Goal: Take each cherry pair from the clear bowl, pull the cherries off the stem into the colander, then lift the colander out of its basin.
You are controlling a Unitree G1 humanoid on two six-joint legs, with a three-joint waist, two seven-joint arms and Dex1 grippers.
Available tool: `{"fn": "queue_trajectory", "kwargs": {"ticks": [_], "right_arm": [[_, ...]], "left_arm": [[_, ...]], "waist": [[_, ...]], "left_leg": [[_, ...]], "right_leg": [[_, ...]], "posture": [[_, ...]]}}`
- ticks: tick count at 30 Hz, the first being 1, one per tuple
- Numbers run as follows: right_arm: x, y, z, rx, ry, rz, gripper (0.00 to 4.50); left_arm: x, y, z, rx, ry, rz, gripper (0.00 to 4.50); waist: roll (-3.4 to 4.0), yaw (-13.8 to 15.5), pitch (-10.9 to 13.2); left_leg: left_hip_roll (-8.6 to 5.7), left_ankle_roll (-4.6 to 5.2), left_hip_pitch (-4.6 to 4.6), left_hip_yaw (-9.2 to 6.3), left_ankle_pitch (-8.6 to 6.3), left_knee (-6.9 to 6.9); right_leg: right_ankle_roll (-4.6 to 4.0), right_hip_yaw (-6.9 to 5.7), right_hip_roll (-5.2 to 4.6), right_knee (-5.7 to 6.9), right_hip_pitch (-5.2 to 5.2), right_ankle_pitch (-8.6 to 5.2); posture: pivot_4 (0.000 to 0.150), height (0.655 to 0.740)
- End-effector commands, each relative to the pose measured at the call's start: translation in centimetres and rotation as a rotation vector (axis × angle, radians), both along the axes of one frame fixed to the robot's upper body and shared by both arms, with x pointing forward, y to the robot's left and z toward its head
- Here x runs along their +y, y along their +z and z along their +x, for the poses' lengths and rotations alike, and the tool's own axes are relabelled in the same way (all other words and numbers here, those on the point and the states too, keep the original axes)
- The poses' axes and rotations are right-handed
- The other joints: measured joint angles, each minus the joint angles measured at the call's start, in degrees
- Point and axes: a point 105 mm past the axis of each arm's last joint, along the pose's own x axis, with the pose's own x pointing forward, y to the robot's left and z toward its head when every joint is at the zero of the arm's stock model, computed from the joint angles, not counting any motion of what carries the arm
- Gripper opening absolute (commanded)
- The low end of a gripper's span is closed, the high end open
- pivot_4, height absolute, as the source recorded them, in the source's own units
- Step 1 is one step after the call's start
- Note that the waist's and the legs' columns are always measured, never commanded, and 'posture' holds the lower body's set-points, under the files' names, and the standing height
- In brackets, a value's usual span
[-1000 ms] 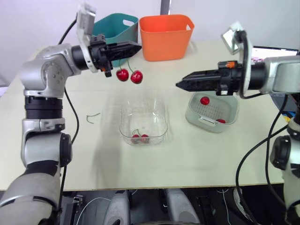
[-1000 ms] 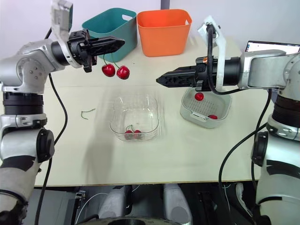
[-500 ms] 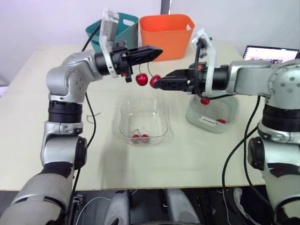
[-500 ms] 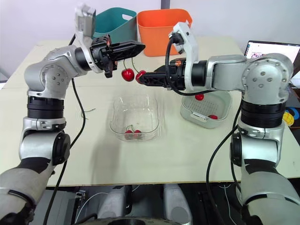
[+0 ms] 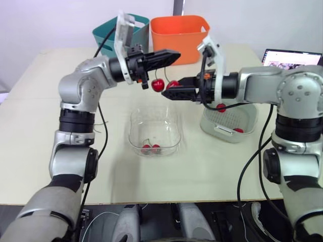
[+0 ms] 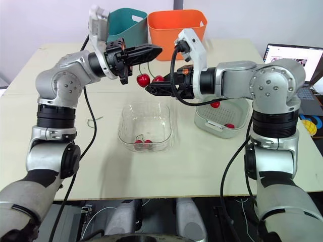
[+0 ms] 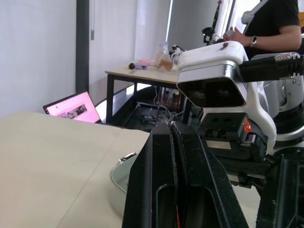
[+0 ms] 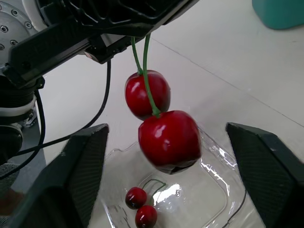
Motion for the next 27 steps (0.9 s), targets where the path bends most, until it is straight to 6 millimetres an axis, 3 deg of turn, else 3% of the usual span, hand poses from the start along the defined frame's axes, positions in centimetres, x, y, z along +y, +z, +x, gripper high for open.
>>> {"fn": "queue_trajectory", "kwargs": {"ticks": [1, 5, 7, 14, 24, 27], "right_arm": [[0.4, 1.3, -0.5, -0.067, 0.024, 0.019, 2.82], [0.5, 1.2, -0.5, -0.066, 0.024, 0.015, 1.42], [0.5, 1.1, -0.4, -0.063, 0.019, 0.013, 1.06], [0.2, 0.0, -1.0, -0.045, 0.036, -0.031, 1.06], [-0.6, -3.8, -2.9, 0.036, 0.087, -0.135, 1.06], [-1.0, -4.0, -3.0, 0.035, 0.073, -0.136, 1.06]], "left_arm": [[0.0, 0.9, -0.5, -0.047, -0.006, -0.014, 0.00], [0.0, 0.9, -0.5, -0.045, -0.004, -0.016, 0.00], [0.0, 0.9, -0.4, -0.043, -0.004, -0.018, 0.00], [0.2, 1.4, -0.1, -0.045, 0.006, -0.034, 0.00], [0.7, 3.1, 0.6, -0.034, 0.025, -0.099, 0.00], [0.8, 2.8, 0.6, -0.028, 0.026, -0.095, 0.00]], "waist": [[0.00, -0.03, 0.00], [0.00, -0.02, 0.00], [0.00, -0.01, 0.00], [0.00, 0.02, 0.00], [0.00, -0.01, 0.00], [0.00, -0.06, 0.00]], "left_leg": [[0.00, 0.00, 0.00, 0.00, 0.00, -0.01], [0.00, 0.00, 0.01, 0.00, 0.00, -0.01], [0.00, 0.00, 0.01, 0.00, 0.00, -0.01], [0.00, 0.00, 0.00, -0.01, 0.00, -0.01], [0.00, 0.00, 0.00, -0.02, 0.00, -0.01], [0.00, 0.00, 0.01, -0.02, 0.00, -0.01]], "right_leg": [[0.00, 0.00, 0.00, 0.00, 0.00, 0.00], [0.00, 0.00, 0.01, 0.00, 0.00, 0.00], [0.00, 0.00, 0.00, 0.00, 0.00, 0.00], [0.00, 0.00, 0.00, 0.00, 0.00, 0.00], [0.01, -0.02, 0.00, -0.01, 0.00, -0.01], [0.13, -0.02, 0.01, -0.01, 0.01, -0.08]], "posture": [[0.150, 0.7400], [0.150, 0.7400], [0.150, 0.7400], [0.150, 0.7400], [0.150, 0.7400], [0.150, 0.7400]]}}
